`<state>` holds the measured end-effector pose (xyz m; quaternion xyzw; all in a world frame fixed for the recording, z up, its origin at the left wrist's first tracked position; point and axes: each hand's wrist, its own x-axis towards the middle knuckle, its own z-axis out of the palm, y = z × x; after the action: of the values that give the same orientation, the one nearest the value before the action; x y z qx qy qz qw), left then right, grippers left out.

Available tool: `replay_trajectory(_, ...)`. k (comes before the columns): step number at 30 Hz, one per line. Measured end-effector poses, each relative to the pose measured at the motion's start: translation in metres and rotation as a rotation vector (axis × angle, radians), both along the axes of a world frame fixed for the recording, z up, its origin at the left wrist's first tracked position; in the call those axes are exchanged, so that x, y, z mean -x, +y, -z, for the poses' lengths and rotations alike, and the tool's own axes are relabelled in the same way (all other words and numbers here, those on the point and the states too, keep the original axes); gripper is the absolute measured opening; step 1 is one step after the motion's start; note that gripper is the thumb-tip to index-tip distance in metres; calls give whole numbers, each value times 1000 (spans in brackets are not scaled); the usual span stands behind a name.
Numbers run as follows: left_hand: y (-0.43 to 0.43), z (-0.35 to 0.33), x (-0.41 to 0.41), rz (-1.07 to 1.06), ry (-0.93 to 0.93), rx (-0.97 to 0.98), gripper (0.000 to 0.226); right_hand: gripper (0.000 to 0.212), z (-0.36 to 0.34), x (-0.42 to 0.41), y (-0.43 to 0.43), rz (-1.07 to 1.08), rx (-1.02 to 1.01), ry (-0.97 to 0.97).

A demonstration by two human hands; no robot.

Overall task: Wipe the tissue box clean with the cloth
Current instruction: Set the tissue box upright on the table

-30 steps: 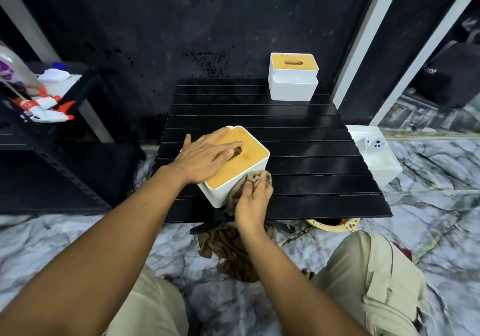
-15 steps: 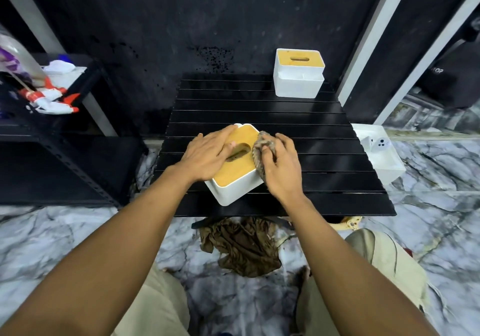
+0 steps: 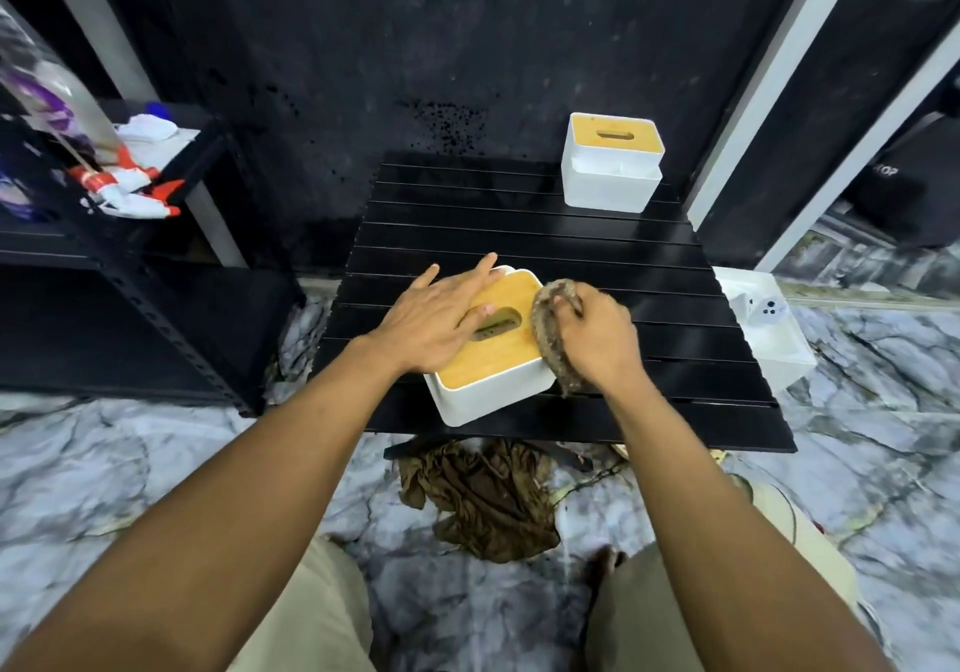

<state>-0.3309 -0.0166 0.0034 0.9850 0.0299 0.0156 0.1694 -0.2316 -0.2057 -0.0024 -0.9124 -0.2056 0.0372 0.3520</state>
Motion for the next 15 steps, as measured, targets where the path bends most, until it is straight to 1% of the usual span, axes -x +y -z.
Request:
replay_trajectory(2,0,0,2,19,5,-2,63,21,-1,-17,-7,102,-121,207)
replay_trajectory(3,-1,1,2,23,2,-8,64,19,-1,-22,-10,121,-177,225)
replay_trajectory(4,-1,2,1,24,-3,-15,65,18,-1,-21,-11,96,-207,164)
replay_trajectory(5,-1,2,1,25,-7,-17,66,19,-2,-16,-10,8,-244,78)
replay_trajectory(6,0,3,0,28,-11,-16,66,25,-2,-11,-7,-136,-238,-6)
replay_trajectory(7,1,3,-1,35,-14,-16,65,34,-1,-6,-1,-285,-164,-85)
replay_trajectory(8,2,4,-1,43,-14,-17,65,39,1,-2,5,-385,-45,-154)
replay_trajectory(9,2,5,-1,48,-15,-18,64,41,3,-1,11,-404,43,-195)
replay_trajectory(10,2,6,-1,49,-19,-19,64,39,2,-3,15,-348,69,-195)
replay_trajectory(13,3,8,1,36,-52,-4,66,26,-9,-13,24,-85,46,-81)
replay_trajectory(14,3,8,2,29,-68,5,67,25,-11,-17,26,-27,61,-24)
replay_trajectory(15,3,9,2,21,-84,11,68,26,-11,-21,27,28,35,34)
